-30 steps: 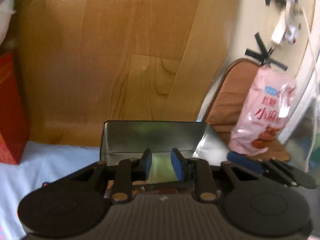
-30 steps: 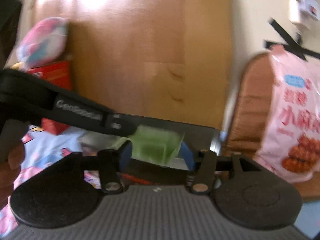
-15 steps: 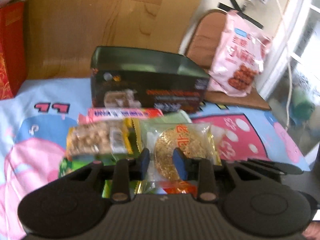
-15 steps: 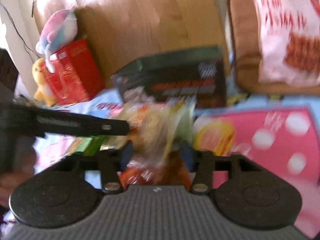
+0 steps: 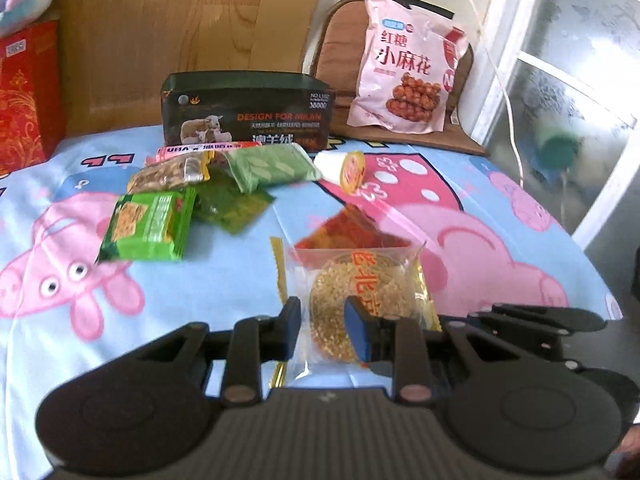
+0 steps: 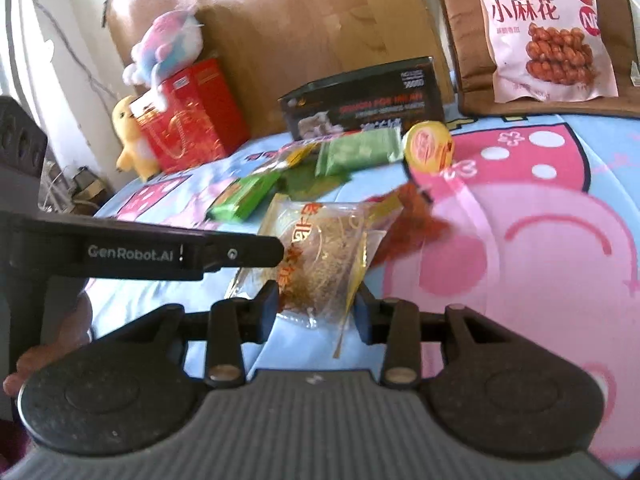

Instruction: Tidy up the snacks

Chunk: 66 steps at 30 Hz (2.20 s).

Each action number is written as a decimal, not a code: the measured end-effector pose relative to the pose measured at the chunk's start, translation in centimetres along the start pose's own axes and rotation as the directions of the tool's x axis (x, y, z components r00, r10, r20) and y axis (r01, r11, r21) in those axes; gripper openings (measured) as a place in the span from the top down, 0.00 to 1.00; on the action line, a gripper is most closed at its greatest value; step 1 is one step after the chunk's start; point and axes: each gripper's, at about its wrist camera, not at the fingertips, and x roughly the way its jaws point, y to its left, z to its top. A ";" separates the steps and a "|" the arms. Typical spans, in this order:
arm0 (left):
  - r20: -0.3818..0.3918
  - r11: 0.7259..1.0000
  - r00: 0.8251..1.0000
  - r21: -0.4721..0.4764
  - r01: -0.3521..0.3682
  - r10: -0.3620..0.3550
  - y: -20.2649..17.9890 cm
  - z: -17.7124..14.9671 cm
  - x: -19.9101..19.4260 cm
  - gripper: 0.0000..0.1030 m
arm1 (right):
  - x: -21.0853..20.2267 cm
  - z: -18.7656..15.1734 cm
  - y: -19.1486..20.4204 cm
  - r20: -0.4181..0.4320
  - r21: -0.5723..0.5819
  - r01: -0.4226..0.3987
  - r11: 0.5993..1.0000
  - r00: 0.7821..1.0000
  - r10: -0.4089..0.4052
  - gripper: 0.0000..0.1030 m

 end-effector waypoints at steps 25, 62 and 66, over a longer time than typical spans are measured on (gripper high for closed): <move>-0.096 0.990 0.991 -0.118 0.083 -0.095 1.5 0.5 2.3 0.34 | 0.4 -1.6 1.6 0.005 -0.231 0.153 0.961 0.988 -0.156 0.28; 0.008 0.963 0.964 -0.057 -0.265 0.265 2.6 -0.1 -0.7 0.35 | 1.4 -2.1 3.5 0.042 -0.261 0.152 0.953 0.988 -0.146 0.30; 0.009 0.962 0.963 -0.055 -0.267 0.268 2.5 -0.1 -0.8 0.35 | 1.3 -2.1 3.5 0.044 -0.258 0.154 0.954 0.988 -0.148 0.30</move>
